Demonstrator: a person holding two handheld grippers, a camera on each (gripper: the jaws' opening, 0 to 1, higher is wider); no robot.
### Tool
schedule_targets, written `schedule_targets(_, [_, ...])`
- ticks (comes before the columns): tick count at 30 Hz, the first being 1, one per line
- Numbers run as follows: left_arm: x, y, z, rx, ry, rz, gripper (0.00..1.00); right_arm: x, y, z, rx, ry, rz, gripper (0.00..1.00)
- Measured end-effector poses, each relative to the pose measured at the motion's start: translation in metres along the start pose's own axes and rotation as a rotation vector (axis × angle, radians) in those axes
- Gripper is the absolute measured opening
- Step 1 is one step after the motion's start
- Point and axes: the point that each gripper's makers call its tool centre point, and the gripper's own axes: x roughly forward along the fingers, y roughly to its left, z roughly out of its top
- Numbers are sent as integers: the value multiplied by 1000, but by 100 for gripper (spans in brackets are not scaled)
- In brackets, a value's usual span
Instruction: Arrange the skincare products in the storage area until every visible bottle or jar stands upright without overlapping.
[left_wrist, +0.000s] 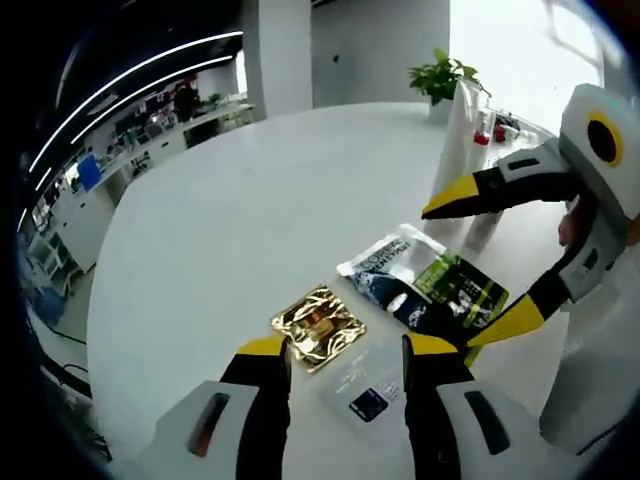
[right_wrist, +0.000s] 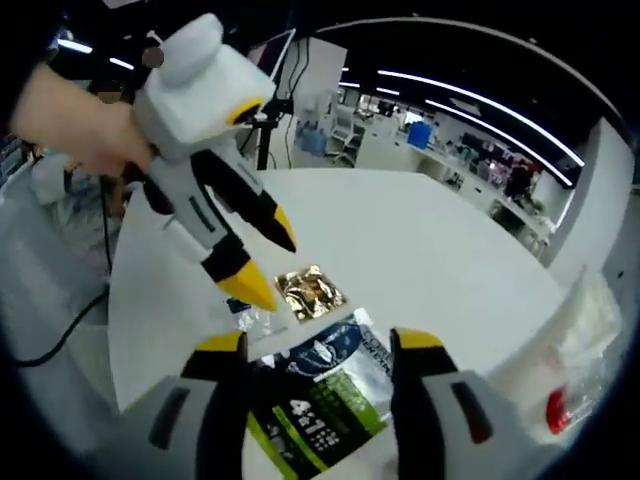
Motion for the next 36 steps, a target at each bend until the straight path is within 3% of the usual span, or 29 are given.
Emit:
schedule_targets(9, [-22,-20,-5,-34,-17,-4,49,-41,13,-5,64,-33,-6,68])
schedule_targets(13, [-34,-27,-8,-64,-35,5,52,-64,13,-13,142,-48,-25,73])
schedule_targets(24, [-68,-42,-13,-136,-76,48,66,-129,-10,-43,360,-66,-175,82])
schedule_targets(28, [-78,-47,-15,-146,-87,69,74,-148,-19,-51,403,-76,-218,87])
schedule_targets(36, [-99,-56,-20,-184,-109,91,80,-181,-30,-62,479,-96,-296,94])
